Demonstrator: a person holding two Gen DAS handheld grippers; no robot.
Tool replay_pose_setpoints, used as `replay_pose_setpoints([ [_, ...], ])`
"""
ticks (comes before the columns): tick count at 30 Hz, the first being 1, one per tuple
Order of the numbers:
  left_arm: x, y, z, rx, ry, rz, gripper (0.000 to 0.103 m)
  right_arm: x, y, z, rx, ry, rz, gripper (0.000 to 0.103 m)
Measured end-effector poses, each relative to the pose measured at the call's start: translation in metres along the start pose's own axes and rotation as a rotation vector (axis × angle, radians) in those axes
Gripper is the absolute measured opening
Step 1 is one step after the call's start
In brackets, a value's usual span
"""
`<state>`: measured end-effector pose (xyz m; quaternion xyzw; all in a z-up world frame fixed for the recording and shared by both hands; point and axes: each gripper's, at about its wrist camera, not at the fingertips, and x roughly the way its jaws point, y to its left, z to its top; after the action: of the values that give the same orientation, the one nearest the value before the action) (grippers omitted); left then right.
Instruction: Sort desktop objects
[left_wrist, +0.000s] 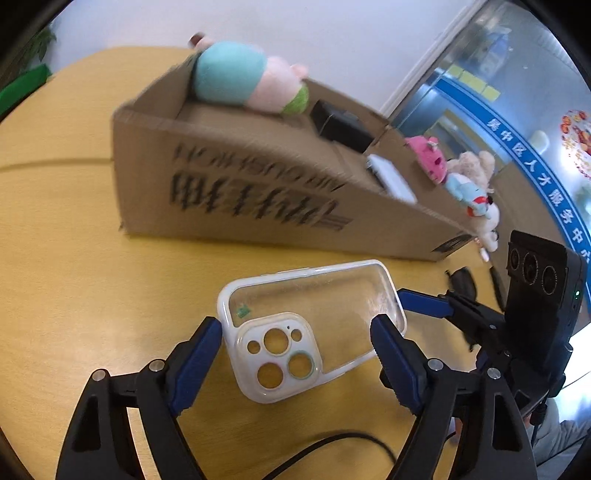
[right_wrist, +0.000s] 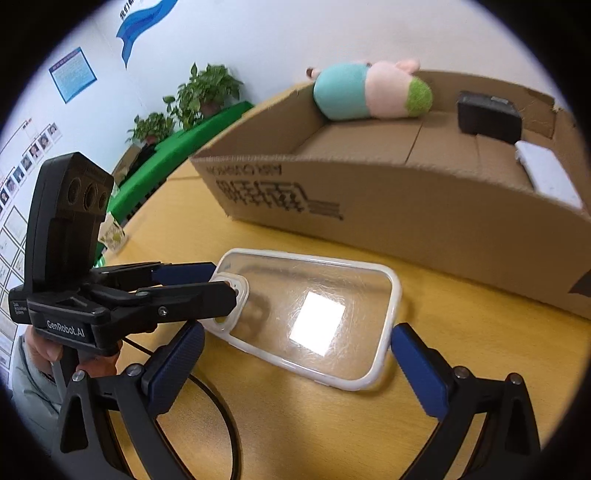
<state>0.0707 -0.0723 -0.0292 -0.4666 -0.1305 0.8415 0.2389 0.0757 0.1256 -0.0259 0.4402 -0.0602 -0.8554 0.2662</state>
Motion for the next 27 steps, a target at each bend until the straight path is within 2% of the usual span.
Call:
replay_pose_setpoints([
  [5, -0.019, -0.027, 0.013, 0.053, -0.114, -0.076, 0.082, -0.037, -0.003, -0.006, -0.017, -0.122, -0.026, 0.101],
  [8, -0.022, -0.037, 0.016, 0.08, -0.14, -0.125, 0.082, -0.056, -0.009, -0.016, -0.022, -0.182, -0.025, 0.101],
  [12, -0.014, -0.048, 0.017, 0.107, -0.116, -0.165, 0.082, -0.07, -0.015, -0.025, -0.034, -0.217, -0.033, 0.101],
  [17, -0.009, -0.045, 0.013, 0.095, -0.086, -0.132, 0.082, -0.071, -0.017, -0.026, -0.031, -0.209, -0.057, 0.101],
  [21, -0.004, -0.03, 0.017, 0.031, -0.077, -0.087, 0.084, -0.066, -0.027, -0.023, 0.014, -0.177, -0.06, 0.101],
  [25, 0.025, -0.01, 0.025, -0.023, 0.032, -0.067, 0.084, -0.05, -0.037, -0.016, 0.067, -0.12, -0.028, 0.101],
  [27, 0.04, -0.002, 0.027, -0.053, 0.075, -0.094, 0.084, -0.042, -0.043, -0.012, 0.094, -0.104, -0.023, 0.101],
])
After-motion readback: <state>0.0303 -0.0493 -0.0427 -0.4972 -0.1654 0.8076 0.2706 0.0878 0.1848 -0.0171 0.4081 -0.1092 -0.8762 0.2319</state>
